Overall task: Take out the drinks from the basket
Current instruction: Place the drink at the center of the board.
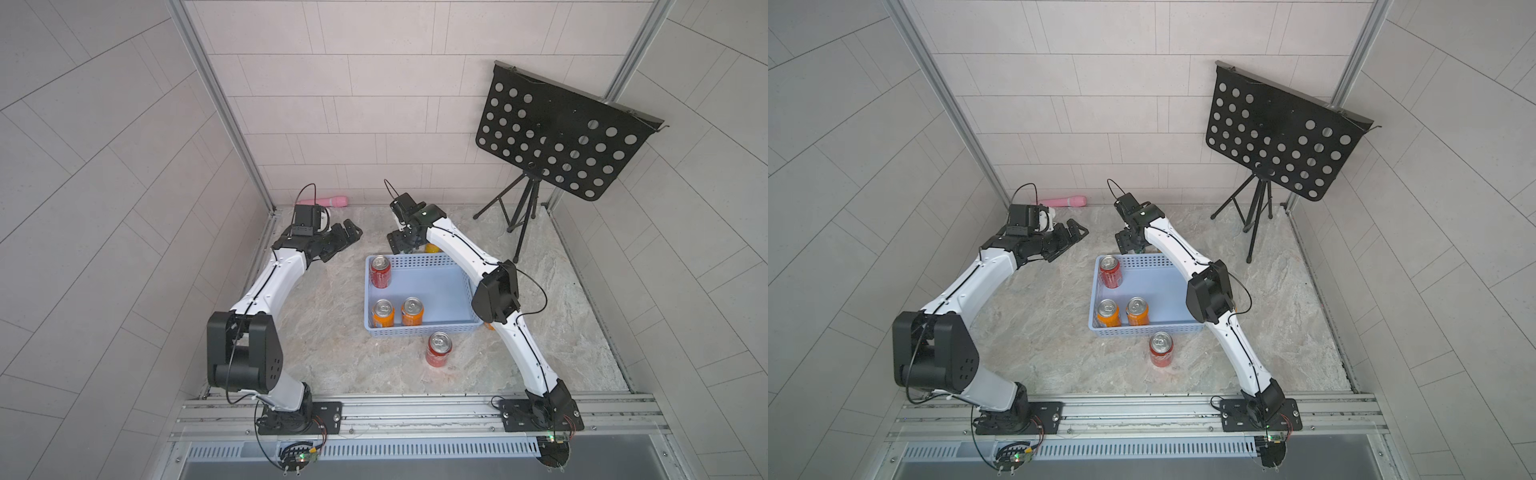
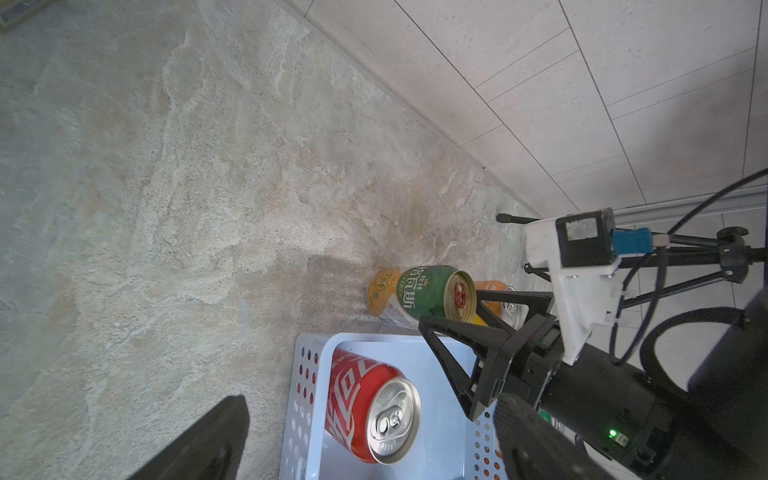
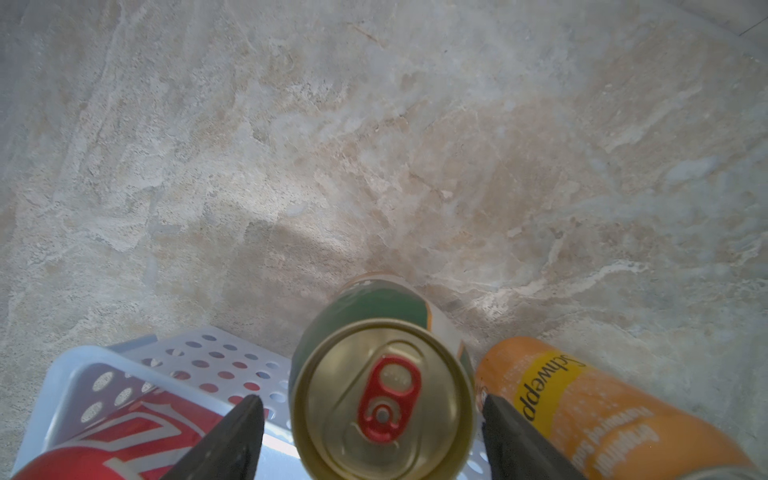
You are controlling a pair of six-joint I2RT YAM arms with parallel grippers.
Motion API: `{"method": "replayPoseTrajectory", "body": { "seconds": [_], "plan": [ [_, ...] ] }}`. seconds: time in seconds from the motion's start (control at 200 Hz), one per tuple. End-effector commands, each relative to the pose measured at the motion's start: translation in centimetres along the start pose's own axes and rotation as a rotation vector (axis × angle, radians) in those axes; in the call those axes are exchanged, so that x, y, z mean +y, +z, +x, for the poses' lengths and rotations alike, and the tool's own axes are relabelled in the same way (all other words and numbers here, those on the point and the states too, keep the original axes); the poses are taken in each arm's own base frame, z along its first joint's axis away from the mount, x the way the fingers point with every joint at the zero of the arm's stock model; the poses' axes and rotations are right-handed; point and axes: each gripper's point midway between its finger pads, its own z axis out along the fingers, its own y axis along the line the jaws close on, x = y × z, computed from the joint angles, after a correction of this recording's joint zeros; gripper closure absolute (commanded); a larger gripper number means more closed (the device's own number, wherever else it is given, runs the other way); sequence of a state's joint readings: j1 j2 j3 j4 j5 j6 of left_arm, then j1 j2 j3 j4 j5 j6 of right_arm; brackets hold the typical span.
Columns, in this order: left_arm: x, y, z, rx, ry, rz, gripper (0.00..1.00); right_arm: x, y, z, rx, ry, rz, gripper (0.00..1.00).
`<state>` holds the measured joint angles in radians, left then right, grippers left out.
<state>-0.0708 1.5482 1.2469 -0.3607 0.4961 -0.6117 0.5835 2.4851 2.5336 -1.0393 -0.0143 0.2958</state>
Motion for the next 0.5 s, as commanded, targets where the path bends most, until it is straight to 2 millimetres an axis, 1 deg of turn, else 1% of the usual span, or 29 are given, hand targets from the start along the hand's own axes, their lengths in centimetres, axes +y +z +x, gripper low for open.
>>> {"method": "replayPoseTrajectory", "body": {
  "seconds": [0.0, 0.065, 0.175, 0.325, 0.4, 0.495],
  "plan": [
    [-0.2, -0.5, 0.1, -0.008, 0.020, 0.002, 0.00, -0.5, -3.4, -1.4, -0.054, 0.013, 0.005, 0.14],
    [-0.2, -0.4, 0.2, -0.003, 0.020, 0.001, 0.00, -0.8, -4.0, -1.7, -0.069, 0.019, 0.018, 0.14],
    [-0.1, -0.5, 0.1, -0.006, 0.025, -0.007, 0.00, -1.0, -5.7, -2.7, -0.112, 0.027, 0.020, 0.13],
    [0.3, -0.8, -0.2, -0.013, 0.033, -0.030, 0.00, -1.0, -9.0, -4.0, -0.177, 0.037, -0.001, 0.14],
    [0.9, -1.4, -0.6, -0.030, 0.039, -0.065, 0.00, -0.6, -10.3, -3.9, -0.186, 0.039, -0.032, 0.14],
    [1.6, -2.1, -1.0, -0.055, 0.048, -0.094, 0.00, 0.3, -11.4, -3.4, -0.188, 0.027, -0.081, 0.15]
  ]
}}
